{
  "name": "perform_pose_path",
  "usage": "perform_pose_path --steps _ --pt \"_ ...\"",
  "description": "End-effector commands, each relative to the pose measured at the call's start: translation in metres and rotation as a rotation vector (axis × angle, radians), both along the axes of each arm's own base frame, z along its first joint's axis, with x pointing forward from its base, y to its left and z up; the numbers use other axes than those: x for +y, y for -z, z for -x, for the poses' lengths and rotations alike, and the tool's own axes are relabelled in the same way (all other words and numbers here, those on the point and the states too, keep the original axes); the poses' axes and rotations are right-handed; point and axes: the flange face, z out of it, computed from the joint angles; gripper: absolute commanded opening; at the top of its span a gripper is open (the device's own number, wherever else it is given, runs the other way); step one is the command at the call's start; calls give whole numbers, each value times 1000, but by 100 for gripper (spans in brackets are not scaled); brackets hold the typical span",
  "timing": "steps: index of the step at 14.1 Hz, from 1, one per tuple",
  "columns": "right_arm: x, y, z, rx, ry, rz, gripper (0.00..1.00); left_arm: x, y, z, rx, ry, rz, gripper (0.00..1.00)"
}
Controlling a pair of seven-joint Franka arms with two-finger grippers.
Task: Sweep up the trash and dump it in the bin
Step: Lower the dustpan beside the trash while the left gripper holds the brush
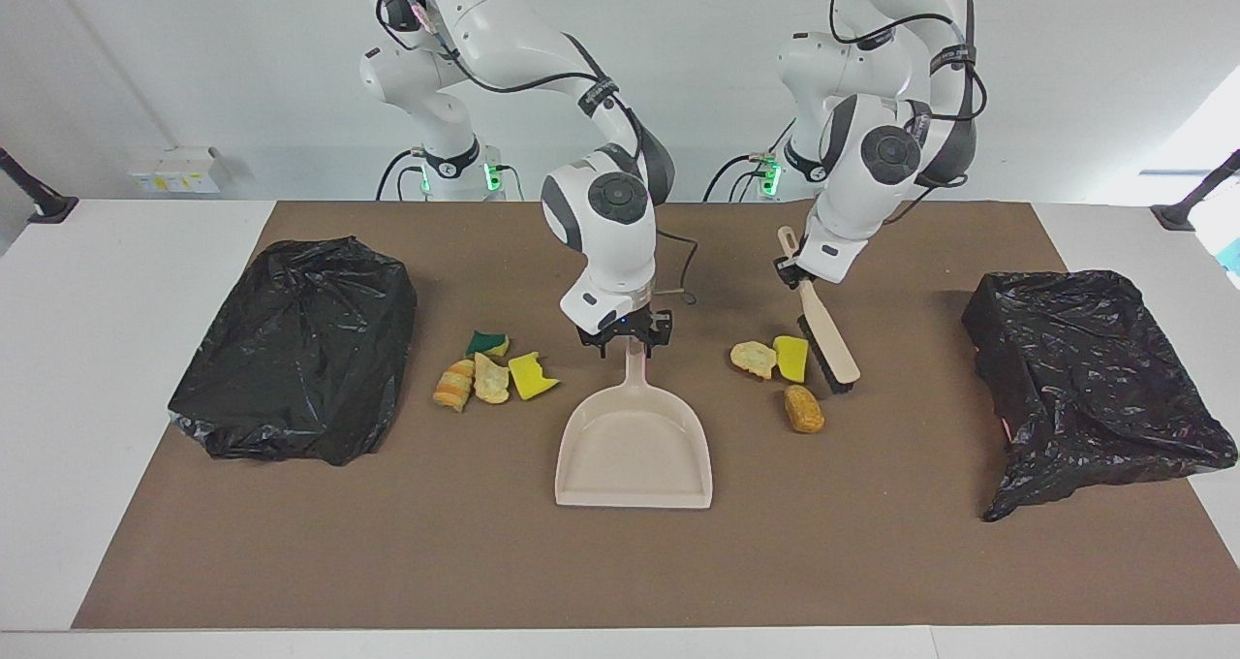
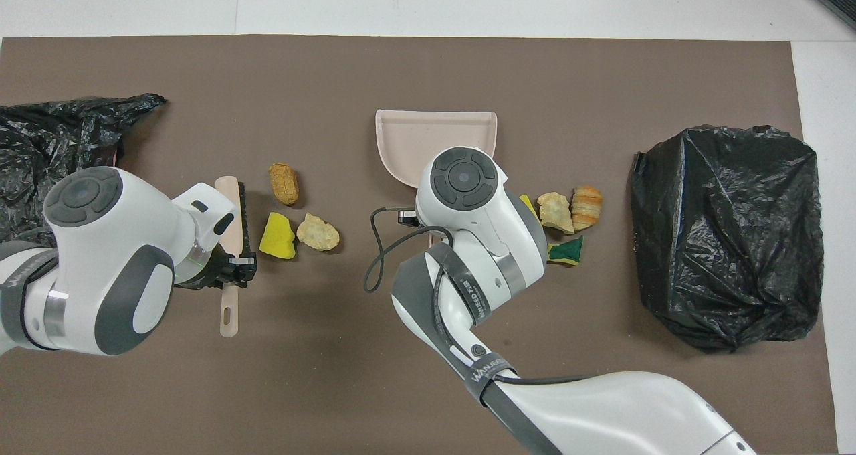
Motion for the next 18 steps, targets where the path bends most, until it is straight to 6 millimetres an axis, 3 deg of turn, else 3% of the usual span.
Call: perform_pose_path --steps 1,4,6,8,9,12,13,15,17,18 --pt "2 -2 1 -21 -40 -28 0 4 -1 -9 -35 25 26 0" --pt "-18 -18 1 -41 -305 -11 0 1 9 -11 -30 28 24 0" --pt "-58 -40 0 -53 -442 -6 0 0 12 -14 -43 29 26 0" --pt "-90 -66 16 -26 -543 2 0 -1 13 -15 -46 32 26 0" --pt "-96 -76 28 6 -608 8 0 -1 14 -16 -51 57 32 0" --pt "-110 -65 53 70 -872 15 0 2 14 -16 -54 113 43 0" --pt "-116 -61 53 67 -1032 6 0 2 15 -16 -53 146 49 0" --pt "-131 -57 49 74 -1133 -2 0 1 24 -18 -48 154 48 0" --pt "-117 -44 52 83 -1141 -2 0 1 24 -18 -46 153 48 0" --pt "-100 -34 58 86 -1162 0 0 1 24 -18 -43 153 48 0"
